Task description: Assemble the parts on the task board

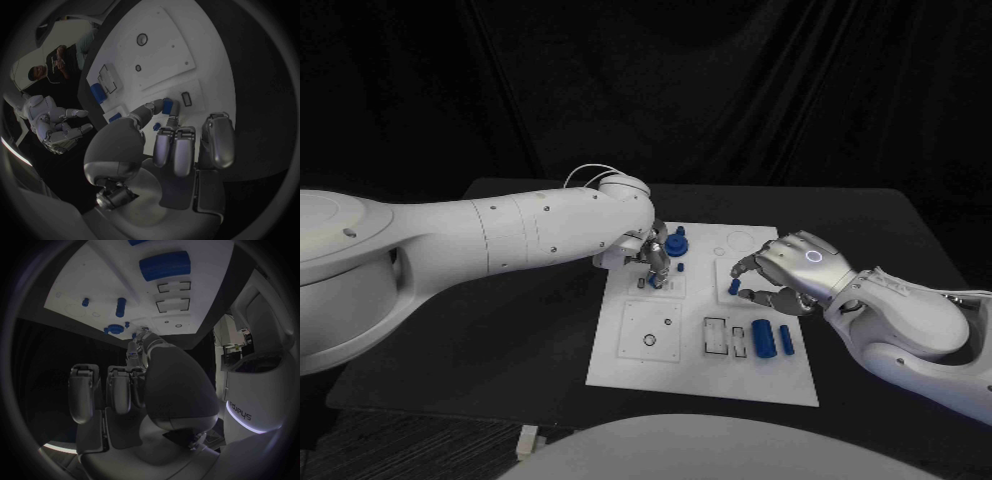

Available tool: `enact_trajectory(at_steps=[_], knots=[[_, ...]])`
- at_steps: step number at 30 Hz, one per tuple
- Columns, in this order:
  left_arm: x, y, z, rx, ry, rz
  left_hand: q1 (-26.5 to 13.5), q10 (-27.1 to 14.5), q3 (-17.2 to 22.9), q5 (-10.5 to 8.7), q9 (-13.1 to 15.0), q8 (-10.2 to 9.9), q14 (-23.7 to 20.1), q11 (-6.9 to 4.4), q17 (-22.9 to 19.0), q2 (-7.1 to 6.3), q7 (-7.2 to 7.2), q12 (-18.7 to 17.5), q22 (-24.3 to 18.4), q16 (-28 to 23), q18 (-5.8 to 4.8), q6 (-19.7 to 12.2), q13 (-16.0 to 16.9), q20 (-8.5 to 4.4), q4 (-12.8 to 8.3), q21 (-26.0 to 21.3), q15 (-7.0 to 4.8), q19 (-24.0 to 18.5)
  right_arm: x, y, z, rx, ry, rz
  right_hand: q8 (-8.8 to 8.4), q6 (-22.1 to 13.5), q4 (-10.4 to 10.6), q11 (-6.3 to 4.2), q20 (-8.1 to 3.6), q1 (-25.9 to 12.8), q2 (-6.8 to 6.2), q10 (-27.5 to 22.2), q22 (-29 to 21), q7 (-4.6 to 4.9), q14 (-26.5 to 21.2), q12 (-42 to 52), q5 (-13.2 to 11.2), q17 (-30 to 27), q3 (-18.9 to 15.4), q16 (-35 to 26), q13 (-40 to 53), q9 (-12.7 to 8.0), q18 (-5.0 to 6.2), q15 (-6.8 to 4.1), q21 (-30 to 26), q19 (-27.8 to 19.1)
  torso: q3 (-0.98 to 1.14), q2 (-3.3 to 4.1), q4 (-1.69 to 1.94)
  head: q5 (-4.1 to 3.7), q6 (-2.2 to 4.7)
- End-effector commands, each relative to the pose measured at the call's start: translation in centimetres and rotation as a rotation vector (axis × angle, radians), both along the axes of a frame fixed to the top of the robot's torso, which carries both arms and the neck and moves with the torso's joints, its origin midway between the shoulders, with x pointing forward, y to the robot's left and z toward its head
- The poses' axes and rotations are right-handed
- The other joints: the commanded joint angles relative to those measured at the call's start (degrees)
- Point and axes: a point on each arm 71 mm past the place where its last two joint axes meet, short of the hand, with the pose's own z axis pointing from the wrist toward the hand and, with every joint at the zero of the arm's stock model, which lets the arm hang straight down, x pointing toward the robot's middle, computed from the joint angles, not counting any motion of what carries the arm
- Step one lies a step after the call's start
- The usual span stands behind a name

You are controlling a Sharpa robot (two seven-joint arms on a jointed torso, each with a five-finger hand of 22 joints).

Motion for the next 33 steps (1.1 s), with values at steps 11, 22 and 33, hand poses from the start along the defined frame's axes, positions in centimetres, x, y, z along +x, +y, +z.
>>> enact_trajectory(at_steps=[11, 22, 33], knots=[[-0.22, -0.08, -0.58, -0.006, 0.016, -0.004, -1.33, 3.42, 4.17, -3.09, 0.29, 1.58, 5.28, -0.06, 13.75, 0.98, -2.97, -0.57, 10.23, -0.7, 0.53, 3.58, 11.62, 0.33, 6.98, -0.77, 0.02, -0.37, 0.1, -0.08, 0.01, -0.011, -0.003, -0.017, 0.21, 0.4, 0.05, -0.42, -0.3, 0.28, 0.61, 5.87, 14.28, -0.13, 5.43, 0.21, 0.25, 12.32, 0.25, -0.21, 15.06, -0.11, 0.17, -0.46, -0.35, 4.72, 0.0, 0.0, -0.03, 0.06, -0.01], [-0.25, -0.09, -0.54, -0.019, 0.003, 0.004, -0.56, 3.56, 4.56, -2.05, 0.67, 1.45, 5.32, -0.27, 13.84, 1.4, -3.22, -0.32, 10.27, -0.62, 0.53, 4.41, 11.81, 0.26, 6.3, -0.73, -0.12, -0.29, 0.13, -0.11, -0.02, -0.013, -0.002, -0.021, 0.2, 0.4, 0.0, -0.42, -0.31, 0.37, 0.65, 5.87, 14.28, -0.12, 5.42, 0.21, 0.29, 12.28, 0.3, -0.23, 15.06, -0.13, 0.17, -0.46, -0.37, 4.71, -0.01, 0.01, 0.0, 0.13, -0.01], [-0.23, 0.08, -0.44, -0.038, -0.019, 0.021, -0.23, 3.85, 4.82, 0.02, 1.26, 1.29, 5.44, -0.51, 14.05, 1.18, -3.43, 0.14, 10.4, -0.41, 0.45, 5.36, 12.15, 0.06, 5.42, -0.38, -0.36, 0.0, 0.14, -0.15, -0.03, -0.014, -0.002, -0.024, 0.19, 0.4, -0.06, -0.41, -0.32, 0.49, 0.76, 5.87, 14.27, -0.11, 5.42, 0.21, 0.35, 12.28, 0.39, -0.23, 15.06, -0.15, 0.18, -0.46, -0.4, 4.7, -0.01, -0.02, -0.01, 0.07, -0.01]])
